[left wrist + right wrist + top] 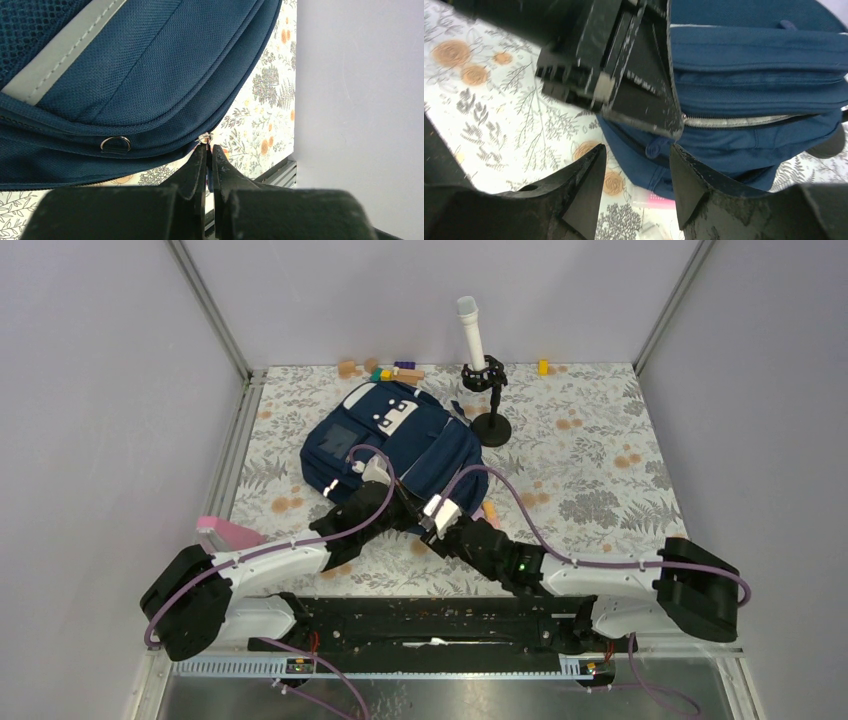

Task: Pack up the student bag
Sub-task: Zip the student bag at the center of the board.

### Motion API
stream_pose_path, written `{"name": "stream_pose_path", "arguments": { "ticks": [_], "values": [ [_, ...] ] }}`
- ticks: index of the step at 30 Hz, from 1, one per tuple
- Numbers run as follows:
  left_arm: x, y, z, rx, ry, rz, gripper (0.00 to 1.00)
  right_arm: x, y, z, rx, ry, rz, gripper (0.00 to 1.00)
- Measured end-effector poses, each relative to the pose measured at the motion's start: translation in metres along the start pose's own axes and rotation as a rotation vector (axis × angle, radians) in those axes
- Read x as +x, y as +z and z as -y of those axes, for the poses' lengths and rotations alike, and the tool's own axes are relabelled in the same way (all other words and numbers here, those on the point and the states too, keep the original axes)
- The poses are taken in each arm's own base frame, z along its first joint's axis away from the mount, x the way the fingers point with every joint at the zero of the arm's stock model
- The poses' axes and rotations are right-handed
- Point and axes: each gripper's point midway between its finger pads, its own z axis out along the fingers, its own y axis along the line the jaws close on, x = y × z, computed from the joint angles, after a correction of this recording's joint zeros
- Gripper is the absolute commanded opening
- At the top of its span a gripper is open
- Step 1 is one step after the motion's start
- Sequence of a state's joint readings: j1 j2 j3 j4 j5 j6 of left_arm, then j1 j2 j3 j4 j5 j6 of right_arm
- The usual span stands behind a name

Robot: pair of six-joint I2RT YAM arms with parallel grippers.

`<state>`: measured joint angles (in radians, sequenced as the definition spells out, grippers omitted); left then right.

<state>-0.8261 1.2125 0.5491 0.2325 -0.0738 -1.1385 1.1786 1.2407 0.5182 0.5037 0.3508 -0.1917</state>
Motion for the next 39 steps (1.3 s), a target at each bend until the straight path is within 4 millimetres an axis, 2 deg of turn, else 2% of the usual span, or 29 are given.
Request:
{"name": "stream_pose_path", "arguments": {
  "ticks": [5,12,19,21,23,27,30,34,39],
  "values": [
    [0.0,0.0,0.0,-0.002,-0.008,0.0,0.0,-0.015,0.016,0.008,0.112,-0.018,-0.017,0.51],
    [-0.003,-0.002,0.001,0.0,-0.016,0.008,0.0,-0.002,0.021,0.015,0.193,-0.086,-0.096,0.45],
    [-0.005,-0.002,-0.003,-0.016,-0.022,0.021,0.0,0.002,0.023,0.023,0.253,-0.114,-0.129,0.02],
    [-0.007,-0.002,-0.003,-0.021,-0.037,0.028,0.09,0.002,0.023,0.025,0.27,-0.116,-0.134,0.0],
    [-0.007,-0.002,-0.003,-0.02,-0.039,0.029,0.23,0.004,0.023,0.024,0.276,-0.116,-0.137,0.0],
    [-0.005,-0.005,0.005,0.013,-0.031,0.014,0.66,0.006,0.022,0.026,0.292,-0.11,-0.143,0.0],
    [-0.013,-0.011,0.012,0.036,-0.025,0.04,0.86,0.007,0.021,0.025,0.296,-0.078,-0.12,0.0],
    [-0.016,-0.025,0.022,0.071,0.009,0.05,0.99,0.013,0.018,0.025,0.298,-0.041,-0.107,0.0],
    [-0.016,-0.042,0.009,0.043,0.061,0.06,0.99,0.008,0.015,0.027,0.304,0.028,-0.072,0.0]
  ]
}}
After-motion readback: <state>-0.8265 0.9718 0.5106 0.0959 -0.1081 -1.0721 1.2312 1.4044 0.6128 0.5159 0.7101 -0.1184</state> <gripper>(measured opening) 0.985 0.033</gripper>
